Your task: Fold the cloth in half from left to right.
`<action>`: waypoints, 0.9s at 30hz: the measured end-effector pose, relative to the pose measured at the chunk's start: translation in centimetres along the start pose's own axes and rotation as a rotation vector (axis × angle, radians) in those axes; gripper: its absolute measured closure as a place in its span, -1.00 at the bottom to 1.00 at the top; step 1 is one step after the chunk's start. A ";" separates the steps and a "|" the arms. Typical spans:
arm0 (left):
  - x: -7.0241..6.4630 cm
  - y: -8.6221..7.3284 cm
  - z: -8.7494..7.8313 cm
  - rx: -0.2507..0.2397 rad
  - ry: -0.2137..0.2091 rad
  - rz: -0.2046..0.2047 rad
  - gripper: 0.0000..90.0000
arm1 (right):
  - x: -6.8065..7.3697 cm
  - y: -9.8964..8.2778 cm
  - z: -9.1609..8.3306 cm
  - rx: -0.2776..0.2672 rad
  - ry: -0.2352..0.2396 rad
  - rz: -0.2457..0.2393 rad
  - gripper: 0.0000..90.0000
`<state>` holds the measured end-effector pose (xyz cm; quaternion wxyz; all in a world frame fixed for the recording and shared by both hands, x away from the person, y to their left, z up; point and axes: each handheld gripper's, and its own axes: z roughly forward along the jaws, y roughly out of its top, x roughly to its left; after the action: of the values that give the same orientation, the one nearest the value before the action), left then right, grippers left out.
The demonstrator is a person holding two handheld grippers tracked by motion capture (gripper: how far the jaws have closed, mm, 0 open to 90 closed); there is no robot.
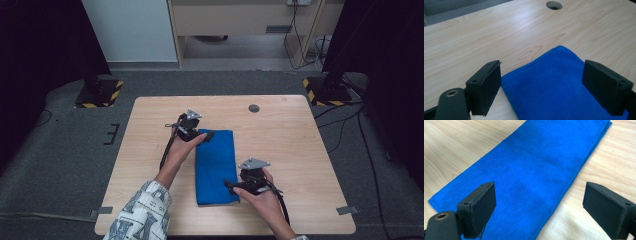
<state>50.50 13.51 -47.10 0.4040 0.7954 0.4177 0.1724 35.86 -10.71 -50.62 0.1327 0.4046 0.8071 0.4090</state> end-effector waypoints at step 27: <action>1.0 -3.7 -4.0 0.034 0.062 0.004 -0.78 | -4.6 6.8 4.5 0.015 -0.028 -0.079 -0.64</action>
<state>46.68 17.46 -47.67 0.3768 0.7972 0.4314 0.1908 44.94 -9.48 -48.75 0.1571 0.3791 0.8235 0.3917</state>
